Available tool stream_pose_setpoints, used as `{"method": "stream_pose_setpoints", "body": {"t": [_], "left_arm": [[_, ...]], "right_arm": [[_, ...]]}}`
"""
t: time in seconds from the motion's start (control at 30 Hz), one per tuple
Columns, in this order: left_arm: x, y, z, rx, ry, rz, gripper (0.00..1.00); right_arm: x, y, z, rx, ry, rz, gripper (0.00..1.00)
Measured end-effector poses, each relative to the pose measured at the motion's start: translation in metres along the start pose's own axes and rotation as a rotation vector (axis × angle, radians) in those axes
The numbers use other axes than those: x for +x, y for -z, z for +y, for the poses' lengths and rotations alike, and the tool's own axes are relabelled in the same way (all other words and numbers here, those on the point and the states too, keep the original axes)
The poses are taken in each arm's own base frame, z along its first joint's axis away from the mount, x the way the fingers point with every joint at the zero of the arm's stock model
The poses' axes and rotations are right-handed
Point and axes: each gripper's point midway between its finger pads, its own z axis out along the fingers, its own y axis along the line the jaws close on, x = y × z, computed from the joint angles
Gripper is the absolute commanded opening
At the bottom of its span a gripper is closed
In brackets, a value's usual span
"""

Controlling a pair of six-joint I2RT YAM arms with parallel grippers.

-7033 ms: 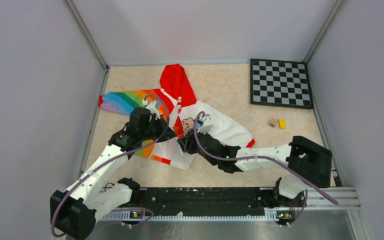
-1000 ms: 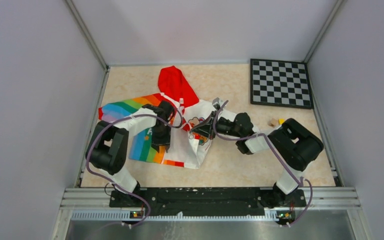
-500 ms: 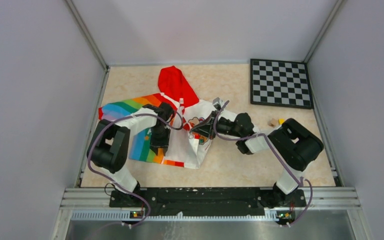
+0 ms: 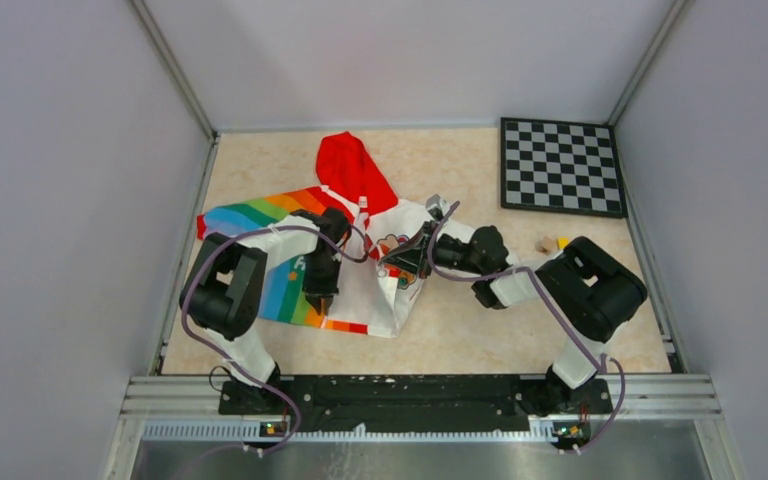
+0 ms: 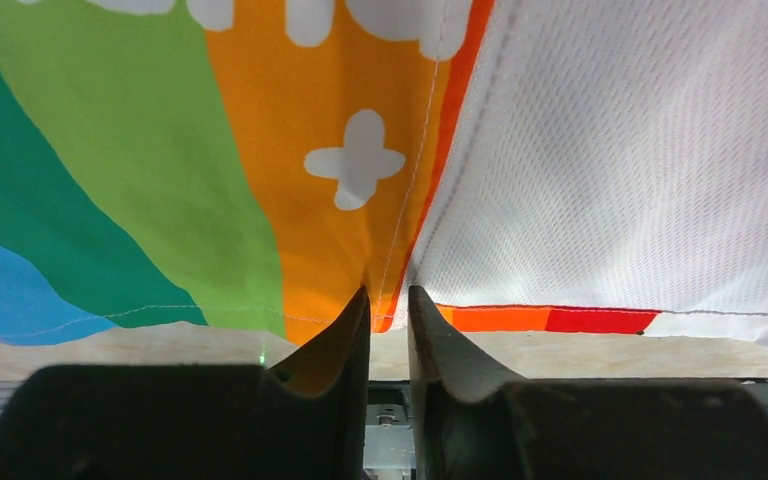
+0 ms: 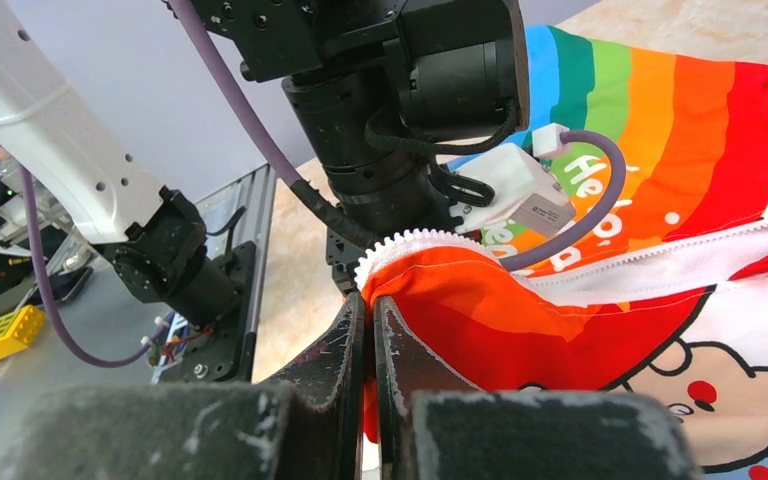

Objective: Zip up the jacket

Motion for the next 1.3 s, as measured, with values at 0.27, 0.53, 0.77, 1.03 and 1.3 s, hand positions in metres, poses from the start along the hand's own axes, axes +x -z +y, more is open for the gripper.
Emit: {"method": "stream_pose_setpoints", "body": {"t": [0.27,0.53,0.77,1.03,1.3], "left_arm": [[-0.002,-0.001,0.004,-0.022,-0.007,-0.005,0.35],[-0.006,0.003,0.005,-0.027,-0.011,-0.026,0.39],[-0.009,0.009,0.003,-0.015,-0.013,-0.058,0.46],[-0.014,0.013,-0.003,-0.007,-0.028,-0.084,0.5],[-0.014,0.005,0.003,-0.059,-0.028,-0.071,0.44]], "right_arm": [[0.002,0.001,0.001,-0.003,-0.007,0.002,0.0],[-0.002,0.001,0.005,-0.021,0.0,-0.007,0.0],[-0.002,0.001,0.006,-0.026,0.0,-0.008,0.0],[-0.002,0.001,0.007,-0.029,0.001,-0.007,0.0],[-0.001,0.001,0.007,-0.032,0.001,-0.006,0.0]]}}
